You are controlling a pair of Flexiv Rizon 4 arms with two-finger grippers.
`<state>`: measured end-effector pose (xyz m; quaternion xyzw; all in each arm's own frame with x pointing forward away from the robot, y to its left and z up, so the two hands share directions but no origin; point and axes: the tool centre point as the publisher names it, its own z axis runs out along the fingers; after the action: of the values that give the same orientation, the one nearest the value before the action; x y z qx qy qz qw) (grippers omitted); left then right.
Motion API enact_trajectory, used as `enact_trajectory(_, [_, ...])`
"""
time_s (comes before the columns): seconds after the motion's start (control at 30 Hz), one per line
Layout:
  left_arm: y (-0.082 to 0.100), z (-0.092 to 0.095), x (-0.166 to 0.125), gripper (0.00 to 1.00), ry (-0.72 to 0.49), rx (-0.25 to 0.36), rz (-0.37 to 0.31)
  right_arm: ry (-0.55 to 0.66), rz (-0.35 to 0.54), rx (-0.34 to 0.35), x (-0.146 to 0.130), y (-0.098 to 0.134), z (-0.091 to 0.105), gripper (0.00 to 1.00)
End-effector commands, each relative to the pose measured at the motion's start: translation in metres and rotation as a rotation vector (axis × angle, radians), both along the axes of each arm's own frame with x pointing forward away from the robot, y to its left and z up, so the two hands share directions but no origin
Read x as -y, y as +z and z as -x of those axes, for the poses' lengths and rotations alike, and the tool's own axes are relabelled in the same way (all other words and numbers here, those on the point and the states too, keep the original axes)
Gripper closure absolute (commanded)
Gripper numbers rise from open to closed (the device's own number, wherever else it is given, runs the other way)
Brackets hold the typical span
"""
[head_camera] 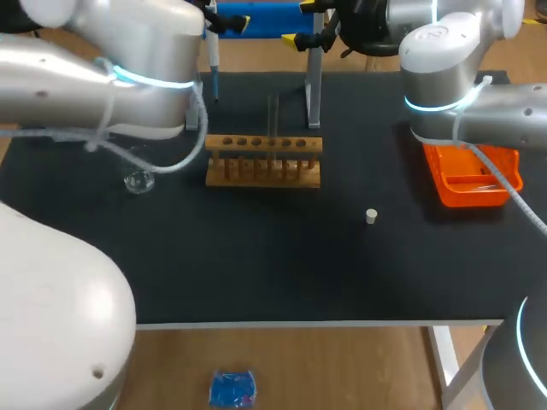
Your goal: Invert the test tube, pick up the pipette, mount the tip to pipette, aspirate from beaker and dispense into the tube, eject the tip, return the pipette, and cap with the stopper.
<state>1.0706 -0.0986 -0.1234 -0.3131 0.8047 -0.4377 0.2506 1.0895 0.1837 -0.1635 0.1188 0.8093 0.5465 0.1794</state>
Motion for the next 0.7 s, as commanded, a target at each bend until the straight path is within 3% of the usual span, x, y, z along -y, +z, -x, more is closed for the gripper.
enact_trajectory(0.03, [0.024,0.07,-0.035,0.0,-0.292,0.059,0.053,0.001,0.003,-0.002,0.0,0.001,0.0,0.0])
enact_trajectory(0.23, [0.012,0.128,-0.022,0.0,-0.425,0.101,0.087,0.001,0.003,-0.002,0.0,0.001,0.0,0.0])
enact_trajectory(0.3, [0.002,0.148,-0.015,0.0,-0.493,0.096,0.082,0.001,0.003,-0.002,0.0,0.001,0.0,0.0])
enact_trajectory(0.43, [-0.022,0.179,-0.01,0.0,-0.519,0.082,0.098,0.001,0.003,-0.002,0.0,0.001,0.0,0.0])
enact_trajectory(0.57, [-0.044,0.203,-0.013,0.0,-0.456,0.082,0.098,0.001,0.003,-0.002,0.0,0.001,0.0,0.0])
enact_trajectory(0.7, [-0.061,0.211,-0.022,0.0,-0.326,0.072,0.105,0.001,0.003,-0.002,0.0,0.001,0.0,0.0])
